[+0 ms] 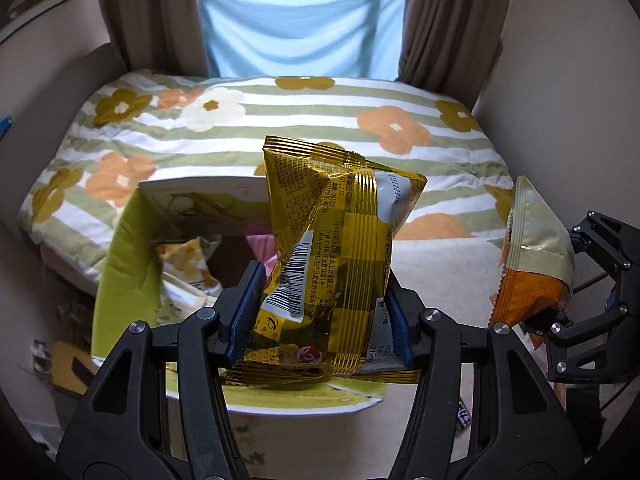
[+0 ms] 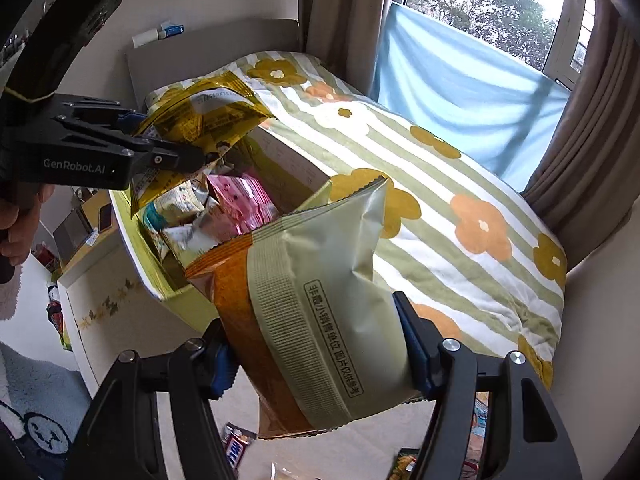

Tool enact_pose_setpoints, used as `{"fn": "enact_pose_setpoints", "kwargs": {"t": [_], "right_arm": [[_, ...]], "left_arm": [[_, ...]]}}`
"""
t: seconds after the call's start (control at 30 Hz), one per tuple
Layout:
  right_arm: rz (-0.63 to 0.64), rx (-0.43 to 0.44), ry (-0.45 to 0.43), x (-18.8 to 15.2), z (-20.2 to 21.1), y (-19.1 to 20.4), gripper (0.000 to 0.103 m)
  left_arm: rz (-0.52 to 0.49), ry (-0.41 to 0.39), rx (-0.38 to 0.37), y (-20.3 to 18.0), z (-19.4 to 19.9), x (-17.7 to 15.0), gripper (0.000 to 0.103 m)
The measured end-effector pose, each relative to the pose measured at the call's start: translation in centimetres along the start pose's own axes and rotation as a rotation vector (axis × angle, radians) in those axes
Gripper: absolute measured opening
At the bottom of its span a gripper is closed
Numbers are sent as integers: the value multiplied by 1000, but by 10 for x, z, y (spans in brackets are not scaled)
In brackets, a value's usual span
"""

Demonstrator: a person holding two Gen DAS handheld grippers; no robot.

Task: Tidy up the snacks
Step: 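Carry the gold bag into the box with the left tool while the right carries the cream-and-orange bag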

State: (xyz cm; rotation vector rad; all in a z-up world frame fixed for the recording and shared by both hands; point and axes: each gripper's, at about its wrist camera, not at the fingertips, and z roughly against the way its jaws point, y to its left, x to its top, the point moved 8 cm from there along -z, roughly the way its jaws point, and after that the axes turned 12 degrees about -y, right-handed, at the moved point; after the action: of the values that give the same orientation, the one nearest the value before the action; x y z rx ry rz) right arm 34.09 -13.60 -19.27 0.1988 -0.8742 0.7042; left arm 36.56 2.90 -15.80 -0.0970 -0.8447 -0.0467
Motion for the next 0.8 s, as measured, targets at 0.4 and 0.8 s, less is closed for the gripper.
{"fn": "enact_pose_setpoints", "kwargs": {"t": [0.4,0.8], "right_arm": [[-178,-7,-14,71,-69,87,63],[-393,-67,7,78,-101,131,63]], "left_arm": [[57,44,54,159,-9,-25,52],[50,114,10,172,-45,-73,52]]}}
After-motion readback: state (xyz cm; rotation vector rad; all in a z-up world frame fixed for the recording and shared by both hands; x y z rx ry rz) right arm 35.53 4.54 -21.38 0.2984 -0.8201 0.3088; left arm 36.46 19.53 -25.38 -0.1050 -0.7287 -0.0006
